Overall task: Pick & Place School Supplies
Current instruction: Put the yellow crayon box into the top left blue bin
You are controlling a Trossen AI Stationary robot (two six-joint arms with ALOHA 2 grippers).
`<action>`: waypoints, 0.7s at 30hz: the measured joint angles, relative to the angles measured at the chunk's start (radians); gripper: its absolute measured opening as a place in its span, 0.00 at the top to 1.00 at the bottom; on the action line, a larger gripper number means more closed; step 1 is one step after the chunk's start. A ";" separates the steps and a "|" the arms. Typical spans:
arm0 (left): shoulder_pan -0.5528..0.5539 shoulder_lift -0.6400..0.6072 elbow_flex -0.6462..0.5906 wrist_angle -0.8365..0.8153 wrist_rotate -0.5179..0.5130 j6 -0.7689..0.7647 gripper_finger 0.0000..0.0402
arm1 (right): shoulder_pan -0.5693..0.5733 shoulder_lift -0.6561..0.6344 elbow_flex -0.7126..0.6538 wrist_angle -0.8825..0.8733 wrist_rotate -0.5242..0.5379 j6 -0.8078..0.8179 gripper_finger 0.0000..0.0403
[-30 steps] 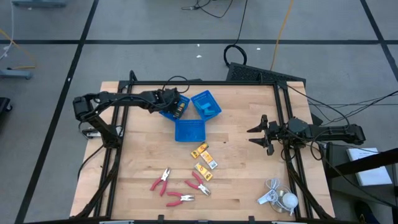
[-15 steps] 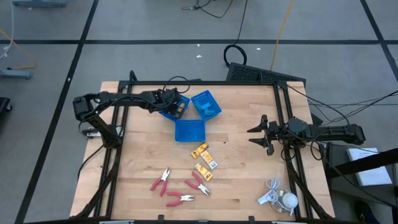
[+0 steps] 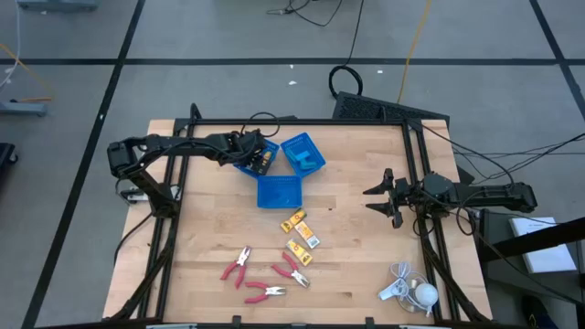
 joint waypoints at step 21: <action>-0.115 -0.276 0.000 0.143 0.006 0.120 0.41 | 0.000 0.000 0.000 0.000 0.000 0.000 0.53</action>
